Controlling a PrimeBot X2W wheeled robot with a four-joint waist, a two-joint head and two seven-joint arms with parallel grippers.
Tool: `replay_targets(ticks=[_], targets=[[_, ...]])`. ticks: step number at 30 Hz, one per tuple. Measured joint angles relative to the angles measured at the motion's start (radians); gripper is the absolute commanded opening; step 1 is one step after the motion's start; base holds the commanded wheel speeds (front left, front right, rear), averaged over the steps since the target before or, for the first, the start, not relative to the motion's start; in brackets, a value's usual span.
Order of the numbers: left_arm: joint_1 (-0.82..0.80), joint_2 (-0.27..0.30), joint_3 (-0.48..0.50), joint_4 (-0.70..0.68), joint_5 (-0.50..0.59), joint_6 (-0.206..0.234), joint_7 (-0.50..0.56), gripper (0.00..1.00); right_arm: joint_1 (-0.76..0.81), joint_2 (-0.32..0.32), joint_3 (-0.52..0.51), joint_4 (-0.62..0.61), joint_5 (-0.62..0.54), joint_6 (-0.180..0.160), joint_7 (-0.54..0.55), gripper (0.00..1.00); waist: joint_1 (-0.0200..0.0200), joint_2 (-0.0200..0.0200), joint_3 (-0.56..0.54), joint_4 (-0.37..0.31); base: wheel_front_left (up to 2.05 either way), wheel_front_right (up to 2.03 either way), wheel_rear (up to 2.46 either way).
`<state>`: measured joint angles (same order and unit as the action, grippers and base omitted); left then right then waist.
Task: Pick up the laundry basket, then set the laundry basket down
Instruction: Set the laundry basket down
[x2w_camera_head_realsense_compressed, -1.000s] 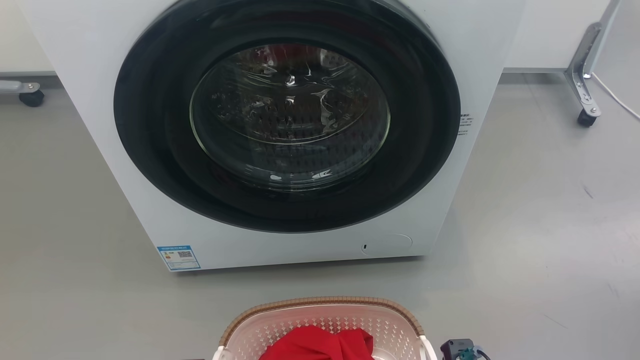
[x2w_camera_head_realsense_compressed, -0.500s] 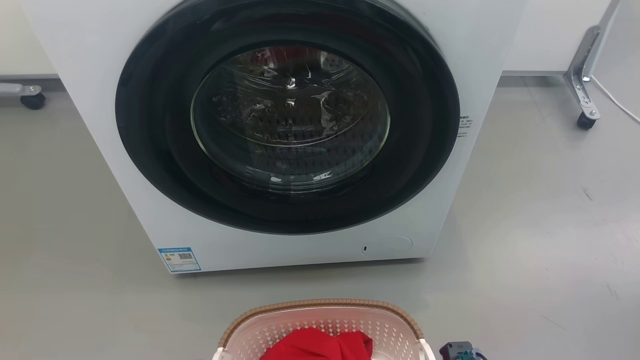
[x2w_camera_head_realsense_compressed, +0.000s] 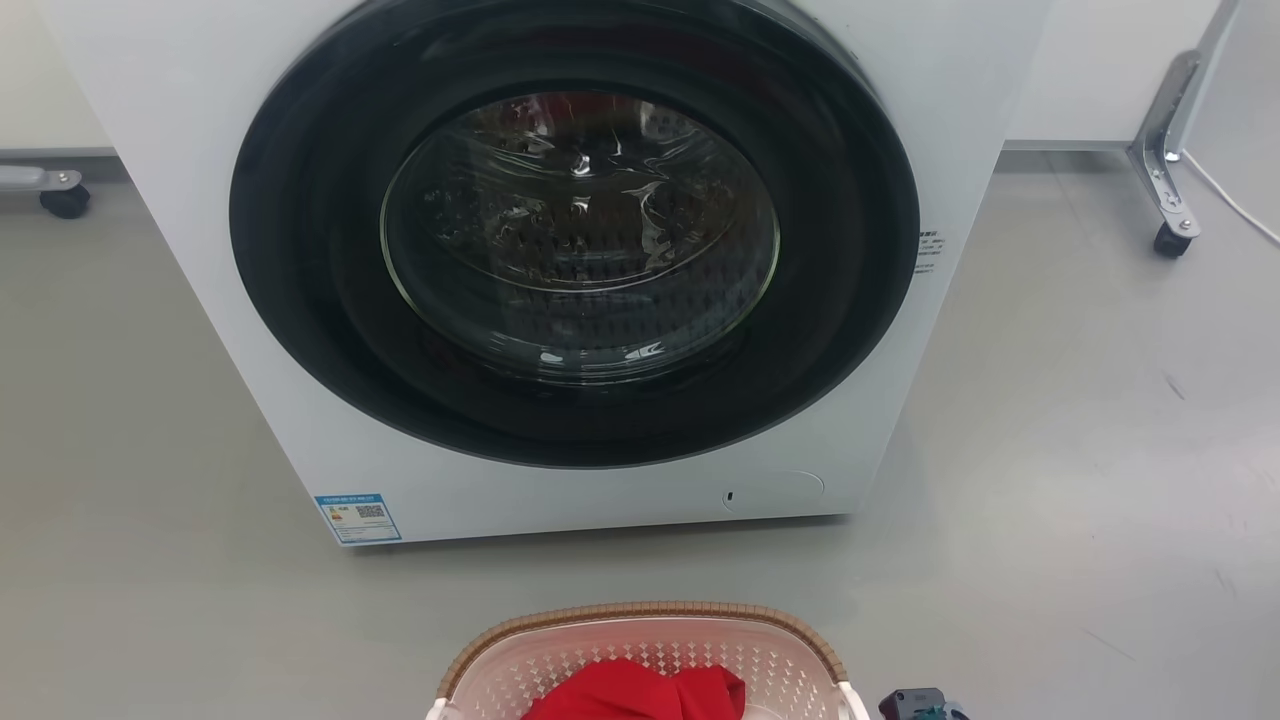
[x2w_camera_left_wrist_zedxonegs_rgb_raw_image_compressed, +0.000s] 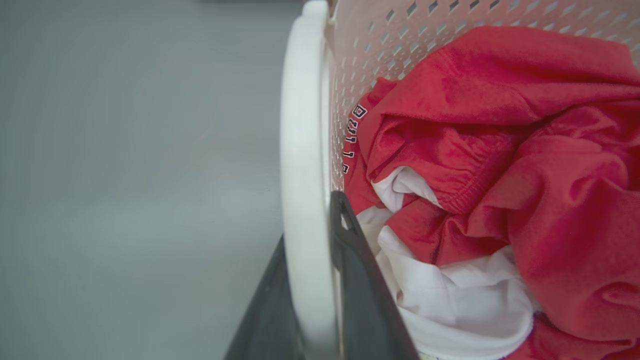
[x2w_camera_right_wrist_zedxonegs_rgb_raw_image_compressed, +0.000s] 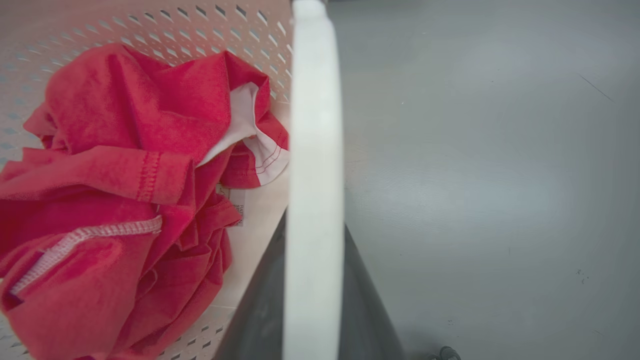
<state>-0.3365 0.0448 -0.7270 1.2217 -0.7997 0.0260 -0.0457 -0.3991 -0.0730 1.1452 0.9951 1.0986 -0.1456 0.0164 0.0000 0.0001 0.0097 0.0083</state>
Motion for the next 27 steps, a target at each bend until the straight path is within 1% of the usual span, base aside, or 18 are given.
replay_targets(ticks=[11,20,27], targets=[[-0.007,0.000,-0.003,0.002,0.000,0.000,-0.010,0.00,-0.018,0.000,0.009,0.002,0.021,0.000,-0.010,0.00,0.0000,0.0000,0.033,0.000,0.00,0.00,0.00],[-0.112,0.006,-0.002,-0.005,0.004,0.010,-0.030,0.00,-0.146,-0.002,0.007,0.011,0.020,0.000,-0.034,0.00,0.0001,0.0000,0.113,0.004,0.00,0.00,0.00],[-0.231,0.019,-0.003,-0.022,0.020,0.018,-0.044,0.00,-0.273,-0.003,0.002,0.023,0.009,0.000,-0.055,0.00,0.0002,0.0000,0.215,0.011,0.00,0.00,0.00]])
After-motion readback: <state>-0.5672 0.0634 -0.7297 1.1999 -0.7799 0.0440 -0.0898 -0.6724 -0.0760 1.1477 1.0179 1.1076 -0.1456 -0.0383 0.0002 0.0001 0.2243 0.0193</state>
